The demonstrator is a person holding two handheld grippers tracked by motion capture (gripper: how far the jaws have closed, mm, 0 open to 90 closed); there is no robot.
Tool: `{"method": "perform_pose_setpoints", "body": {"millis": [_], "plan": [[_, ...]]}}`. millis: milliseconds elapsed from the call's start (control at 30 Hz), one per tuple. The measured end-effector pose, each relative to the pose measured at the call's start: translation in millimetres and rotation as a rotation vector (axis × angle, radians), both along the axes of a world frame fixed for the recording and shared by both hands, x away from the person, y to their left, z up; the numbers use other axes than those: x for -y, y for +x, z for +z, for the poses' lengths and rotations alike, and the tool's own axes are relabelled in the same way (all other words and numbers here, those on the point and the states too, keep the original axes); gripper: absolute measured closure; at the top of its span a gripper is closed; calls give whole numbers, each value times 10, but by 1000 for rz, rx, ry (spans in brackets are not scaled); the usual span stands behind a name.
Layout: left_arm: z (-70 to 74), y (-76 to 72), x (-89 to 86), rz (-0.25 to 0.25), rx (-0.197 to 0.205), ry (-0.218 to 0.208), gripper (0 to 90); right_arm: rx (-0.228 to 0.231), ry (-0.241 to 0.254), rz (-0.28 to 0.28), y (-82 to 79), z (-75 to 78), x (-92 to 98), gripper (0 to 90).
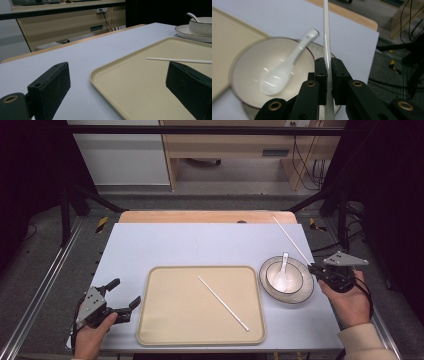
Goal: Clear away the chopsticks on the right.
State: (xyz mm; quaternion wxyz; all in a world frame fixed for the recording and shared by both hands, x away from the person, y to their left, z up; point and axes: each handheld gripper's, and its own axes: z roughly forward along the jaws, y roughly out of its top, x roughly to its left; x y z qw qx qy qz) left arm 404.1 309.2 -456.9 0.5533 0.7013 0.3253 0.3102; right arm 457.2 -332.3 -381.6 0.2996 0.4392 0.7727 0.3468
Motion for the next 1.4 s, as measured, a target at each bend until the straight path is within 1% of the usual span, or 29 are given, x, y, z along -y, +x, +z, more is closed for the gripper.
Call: {"method": "perform_pose_setpoints", "body": {"millis": [33,67,100,133,167,200,233,267,300,400,467,533,567,633,733,833,867,933,1033,1133,1167,1233,1333,1400], "plan": [[-1,1,1,-1,0,-1,52,15,8,12,-52,57,-71,841],[-1,2,1,-1,-1,0,52,29,21,42,-153,149,-237,840],[-1,2,2,-1,-1,1,52,29,21,42,-153,149,-237,840],[1,0,2,-2,0,2,52,35,22,52,-192,172,-308,840],[3,0,1,-1,1,1,52,38,19,77,-249,199,-428,840],[6,-2,0,-1,2,1,52,34,28,86,-287,208,-504,840],[7,-3,-1,-1,2,0,52,31,36,109,-338,215,-621,840],[8,-4,-4,0,2,0,52,20,40,144,-408,195,-810,840],[9,-5,-6,1,1,0,52,20,40,144,-408,195,-810,840],[9,-4,-10,3,0,2,52,-9,35,192,-489,124,-1056,840],[10,-3,-10,3,0,3,53,-38,25,227,-533,35,-1232,840],[12,-4,-7,1,1,4,53,-74,8,234,-546,-52,-1341,840],[14,-5,-6,1,1,4,53,-106,11,235,-544,-139,-1417,841],[16,-8,-3,1,2,5,53,-143,15,242,-543,-258,-1506,840],[14,-7,-2,0,0,7,53,-190,11,251,-547,-417,-1614,841],[13,-6,-3,0,0,7,54,-214,-6,257,-550,-545,-1684,840],[14,-6,-3,0,0,6,54,-234,-8,252,-543,-599,-1701,841],[12,-4,-1,0,0,9,54,-237,-12,257,-533,-623,-1698,840],[16,-7,3,-2,0,9,54,-273,-8,256,-532,-704,-1724,840],[14,-6,2,-1,0,10,54,-285,-9,254,-530,-747,-1740,840],[15,-6,2,-1,0,9,54,-294,-8,261,-527,-762,-1740,840],[15,-6,1,-1,0,9,54,-311,-11,255,-527,-783,-1757,840],[16,-7,1,-1,0,9,54,-323,-13,262,-528,-802,-1781,839],[18,-8,2,-1,1,9,54,-322,-16,262,-526,-819,-1795,839]]}}
